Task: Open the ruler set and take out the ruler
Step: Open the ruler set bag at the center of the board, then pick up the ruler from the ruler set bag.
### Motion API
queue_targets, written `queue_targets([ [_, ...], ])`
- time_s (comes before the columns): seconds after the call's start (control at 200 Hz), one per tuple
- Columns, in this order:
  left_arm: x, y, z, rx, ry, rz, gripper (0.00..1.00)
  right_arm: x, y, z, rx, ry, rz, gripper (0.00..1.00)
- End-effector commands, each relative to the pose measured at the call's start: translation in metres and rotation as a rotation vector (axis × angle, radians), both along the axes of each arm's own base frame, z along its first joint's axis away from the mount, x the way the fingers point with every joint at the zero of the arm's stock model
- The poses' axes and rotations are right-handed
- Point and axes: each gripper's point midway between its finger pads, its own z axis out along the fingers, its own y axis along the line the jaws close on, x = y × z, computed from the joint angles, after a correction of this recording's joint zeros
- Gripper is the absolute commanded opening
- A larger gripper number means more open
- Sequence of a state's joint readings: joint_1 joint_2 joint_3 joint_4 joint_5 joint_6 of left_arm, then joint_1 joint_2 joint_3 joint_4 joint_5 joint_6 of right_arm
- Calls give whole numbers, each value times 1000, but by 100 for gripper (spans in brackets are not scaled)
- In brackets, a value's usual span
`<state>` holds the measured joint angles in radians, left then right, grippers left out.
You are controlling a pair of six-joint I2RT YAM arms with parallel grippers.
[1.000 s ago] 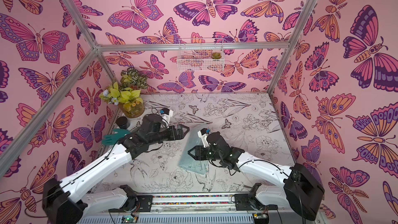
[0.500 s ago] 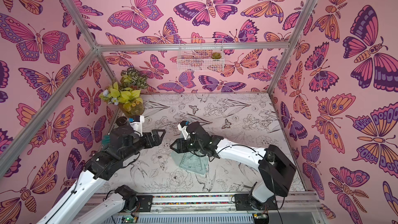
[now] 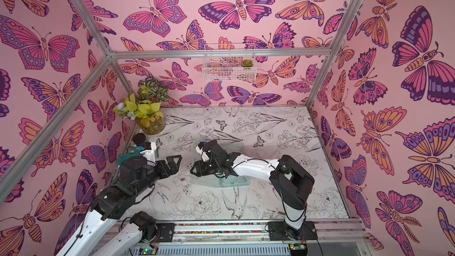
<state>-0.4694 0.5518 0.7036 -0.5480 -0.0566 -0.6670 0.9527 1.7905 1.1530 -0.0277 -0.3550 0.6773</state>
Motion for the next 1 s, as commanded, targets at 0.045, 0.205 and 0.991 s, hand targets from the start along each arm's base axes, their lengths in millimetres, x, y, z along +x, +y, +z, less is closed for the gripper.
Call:
queue_targets([
  [0.045,2,8,-3,6,-38,34,100,3,-12,29,-24,-93,-6,56],
  [0.205,4,-1,-12,43,12,-14,99,8,-32,40,-97,-163,-34,61],
  [0.991,40,-140,-108,319,359,-293,95,90,-194,-25,-729,-54,-434,44],
])
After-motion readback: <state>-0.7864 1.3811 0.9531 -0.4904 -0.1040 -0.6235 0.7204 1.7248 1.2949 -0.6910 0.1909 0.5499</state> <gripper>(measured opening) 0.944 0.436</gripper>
